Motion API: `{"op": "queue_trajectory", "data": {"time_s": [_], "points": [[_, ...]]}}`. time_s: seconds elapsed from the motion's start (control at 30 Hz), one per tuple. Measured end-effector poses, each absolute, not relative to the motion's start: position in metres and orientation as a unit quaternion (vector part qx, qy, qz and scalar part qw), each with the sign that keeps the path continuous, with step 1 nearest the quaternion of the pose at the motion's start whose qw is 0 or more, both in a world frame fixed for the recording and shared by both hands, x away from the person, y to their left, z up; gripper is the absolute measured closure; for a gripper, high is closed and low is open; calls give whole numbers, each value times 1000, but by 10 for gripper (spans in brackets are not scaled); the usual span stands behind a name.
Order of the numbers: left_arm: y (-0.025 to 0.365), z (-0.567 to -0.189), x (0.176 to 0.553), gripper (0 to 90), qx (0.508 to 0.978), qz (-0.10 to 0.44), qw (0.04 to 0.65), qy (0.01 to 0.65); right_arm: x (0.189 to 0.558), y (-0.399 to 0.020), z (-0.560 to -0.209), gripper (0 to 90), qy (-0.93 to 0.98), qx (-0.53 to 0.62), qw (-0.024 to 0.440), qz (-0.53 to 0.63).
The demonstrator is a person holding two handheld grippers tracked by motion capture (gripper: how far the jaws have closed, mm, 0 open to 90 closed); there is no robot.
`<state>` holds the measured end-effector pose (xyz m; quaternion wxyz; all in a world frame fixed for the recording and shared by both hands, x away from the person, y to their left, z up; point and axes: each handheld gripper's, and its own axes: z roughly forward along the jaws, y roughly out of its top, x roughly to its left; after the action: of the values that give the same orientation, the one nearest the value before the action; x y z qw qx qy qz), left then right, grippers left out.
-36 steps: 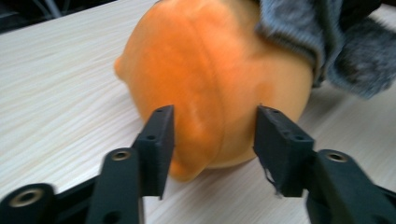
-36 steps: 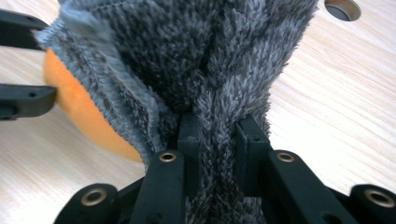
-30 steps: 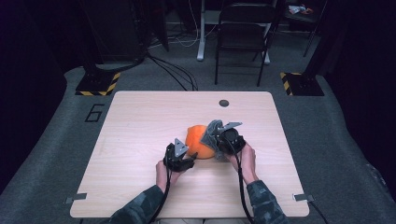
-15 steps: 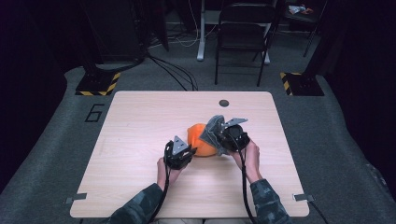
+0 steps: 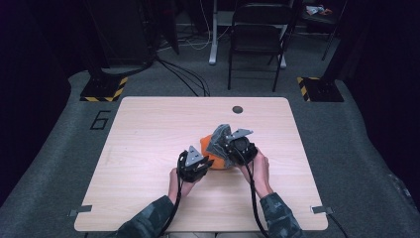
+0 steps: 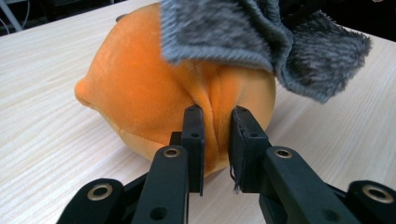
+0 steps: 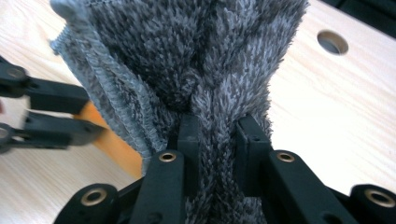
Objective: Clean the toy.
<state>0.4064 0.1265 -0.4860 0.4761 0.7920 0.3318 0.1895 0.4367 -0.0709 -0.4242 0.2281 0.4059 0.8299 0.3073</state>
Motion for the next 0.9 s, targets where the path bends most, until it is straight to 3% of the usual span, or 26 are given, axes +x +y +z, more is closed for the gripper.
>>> {"op": "queue_trajectory", "data": {"time_s": [0.33, 0.7, 0.9], "points": [[130, -488, 410, 763, 790, 183, 477, 339, 450, -93, -441, 749, 830, 439, 204, 276], [132, -489, 412, 758, 789, 182, 478, 341, 466, -112, -488, 749, 830, 483, 168, 221], [135, -489, 413, 756, 785, 175, 482, 348, 465, -114, -466, 751, 829, 480, 182, 223]]}}
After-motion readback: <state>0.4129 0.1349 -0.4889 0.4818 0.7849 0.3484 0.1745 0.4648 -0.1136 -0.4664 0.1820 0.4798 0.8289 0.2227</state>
